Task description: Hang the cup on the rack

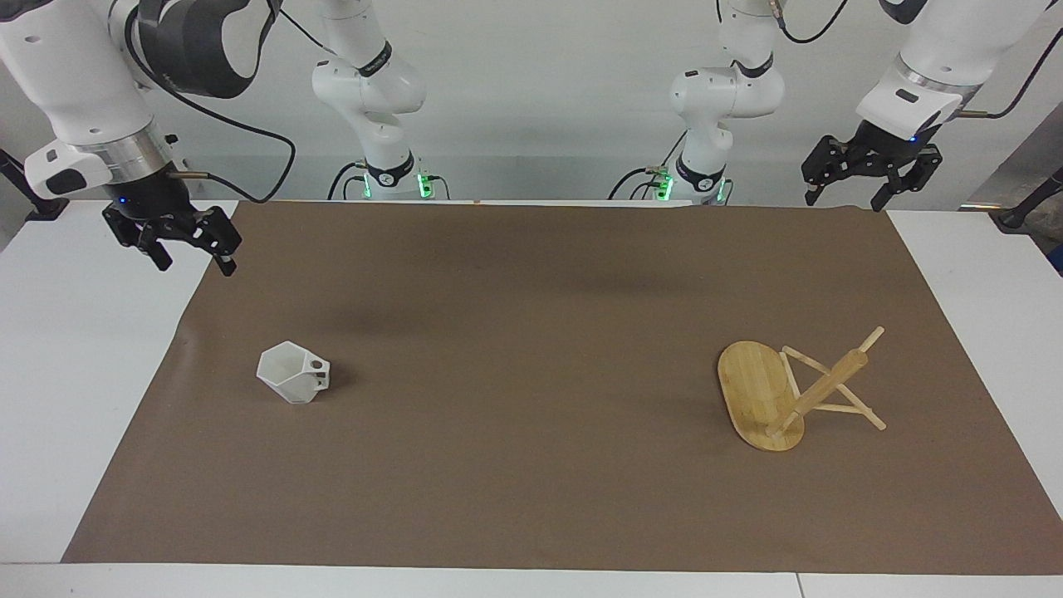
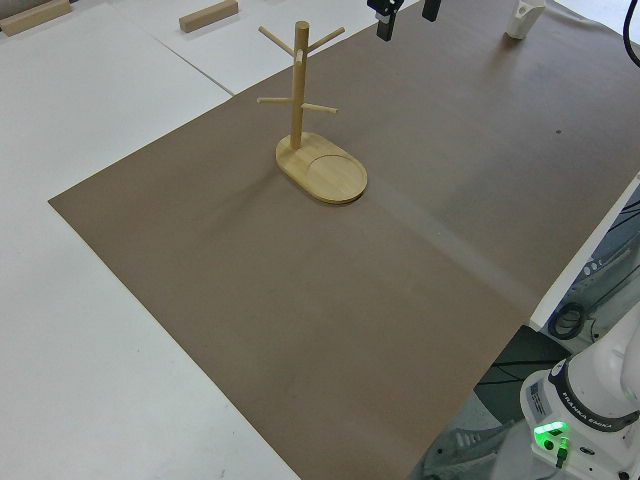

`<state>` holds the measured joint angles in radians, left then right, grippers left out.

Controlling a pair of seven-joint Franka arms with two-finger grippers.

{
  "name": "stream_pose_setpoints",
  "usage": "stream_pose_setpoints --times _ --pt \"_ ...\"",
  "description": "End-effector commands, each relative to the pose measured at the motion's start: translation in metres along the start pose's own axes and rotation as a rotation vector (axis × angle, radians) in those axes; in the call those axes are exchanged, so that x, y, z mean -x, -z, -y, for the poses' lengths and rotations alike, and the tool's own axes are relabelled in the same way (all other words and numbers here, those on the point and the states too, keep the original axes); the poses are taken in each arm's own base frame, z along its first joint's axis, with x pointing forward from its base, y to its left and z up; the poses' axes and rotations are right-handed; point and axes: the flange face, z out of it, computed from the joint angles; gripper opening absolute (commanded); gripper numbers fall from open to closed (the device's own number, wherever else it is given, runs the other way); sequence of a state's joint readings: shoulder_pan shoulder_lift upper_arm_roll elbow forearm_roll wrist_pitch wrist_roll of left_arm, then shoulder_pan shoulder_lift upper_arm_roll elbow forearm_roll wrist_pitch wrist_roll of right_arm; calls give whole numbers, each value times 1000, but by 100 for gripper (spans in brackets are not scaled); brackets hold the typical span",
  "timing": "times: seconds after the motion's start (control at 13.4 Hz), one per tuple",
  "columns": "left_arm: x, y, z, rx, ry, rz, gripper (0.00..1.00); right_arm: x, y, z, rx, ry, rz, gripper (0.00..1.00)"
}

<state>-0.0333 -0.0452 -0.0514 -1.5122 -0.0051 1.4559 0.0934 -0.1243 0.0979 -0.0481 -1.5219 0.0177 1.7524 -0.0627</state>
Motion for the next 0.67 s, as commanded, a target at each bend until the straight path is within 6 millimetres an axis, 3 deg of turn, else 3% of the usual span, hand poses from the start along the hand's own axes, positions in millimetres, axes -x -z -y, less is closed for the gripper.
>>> stream_pose_setpoints --times 0.0,0.37,0.6 --pt "5 2 1 -5 1 -9 100 7 3 0 -1 -16 1 100" --pt "5 1 -3 -5 1 -6 100 7 3 0 -1 -16 1 100" --pt "8 -2 8 -4 19 6 100 7 3 0 -1 -16 1 100"
